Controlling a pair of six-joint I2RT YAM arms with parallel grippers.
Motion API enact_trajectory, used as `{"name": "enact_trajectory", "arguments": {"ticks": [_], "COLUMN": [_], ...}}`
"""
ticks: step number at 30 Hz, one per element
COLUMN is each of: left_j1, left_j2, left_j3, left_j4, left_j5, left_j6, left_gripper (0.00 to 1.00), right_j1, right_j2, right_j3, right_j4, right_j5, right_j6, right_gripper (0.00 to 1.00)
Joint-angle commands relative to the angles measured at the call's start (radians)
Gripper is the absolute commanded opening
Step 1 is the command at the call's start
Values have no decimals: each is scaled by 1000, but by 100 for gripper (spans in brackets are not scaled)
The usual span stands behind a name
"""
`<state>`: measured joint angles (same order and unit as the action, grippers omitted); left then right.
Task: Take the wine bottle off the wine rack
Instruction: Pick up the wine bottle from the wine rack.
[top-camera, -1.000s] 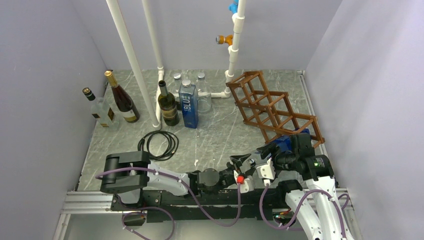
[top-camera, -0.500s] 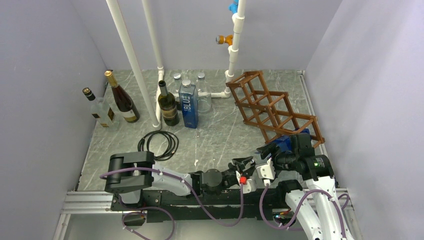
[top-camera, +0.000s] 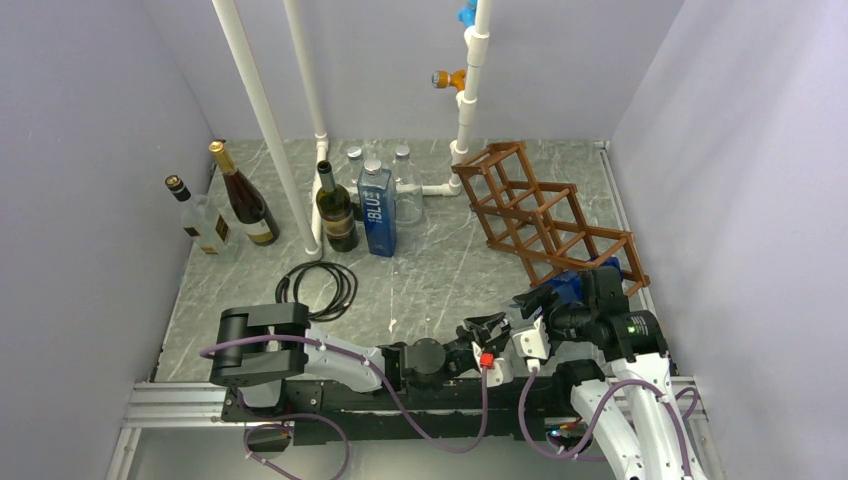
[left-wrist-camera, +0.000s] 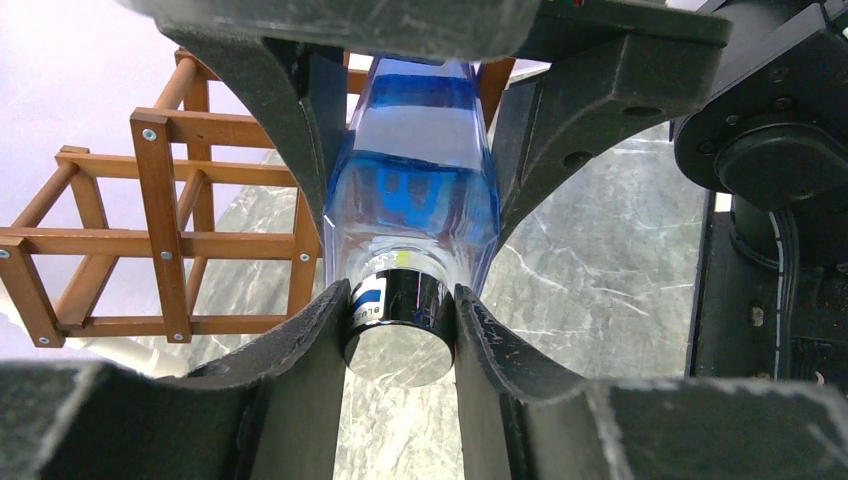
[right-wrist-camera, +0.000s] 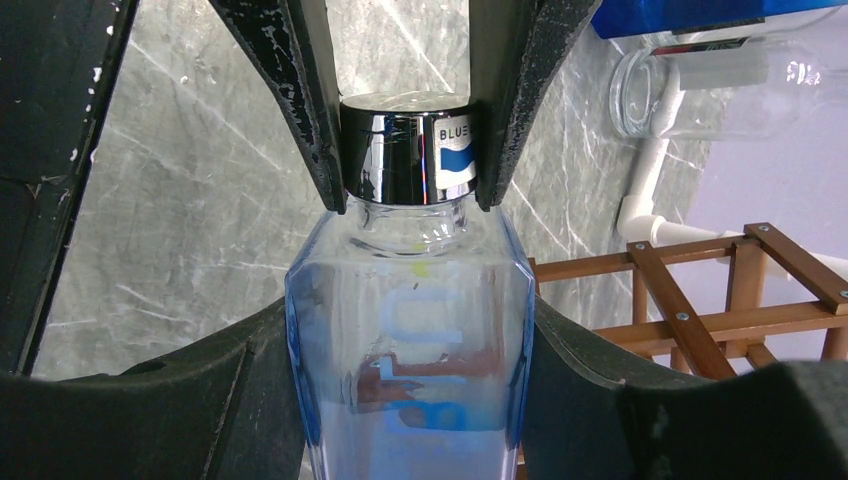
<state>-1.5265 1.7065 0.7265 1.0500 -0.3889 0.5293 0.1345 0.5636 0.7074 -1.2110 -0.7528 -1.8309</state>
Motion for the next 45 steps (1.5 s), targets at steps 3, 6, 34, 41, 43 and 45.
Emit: {"name": "enact_trajectory", "arguments": {"ticks": [3,6,34,41,43,45], "left_j1": [-6,-5,-5,-7,-7,-7], "left_j2": [-35,-40,-138,-178,-188,-195], "left_j3": [1,-8,-141,-188,-197,-204], "left_j4": [79,95,167,174,174,176], "left_j5": [-48,-54,-79,-78,-76,-75], "left_j6": [-18,-18,-69,-74,-75,-77], "left_gripper": [0,0,0,0,0,0], "right_j1": [10,10,4,4,2,2], "right_j2": [-8,-10,-35,-13,-9,-4], "right_j3": [-22,-25,-5,1,4,2], "right_j4": [-4,-10,84,109,116,122], "right_j5": [-53,-41,161,244,258,268], "right_j6": [23,25,188,187,188,187], "right_gripper": [57,63,95,91,90,85]}}
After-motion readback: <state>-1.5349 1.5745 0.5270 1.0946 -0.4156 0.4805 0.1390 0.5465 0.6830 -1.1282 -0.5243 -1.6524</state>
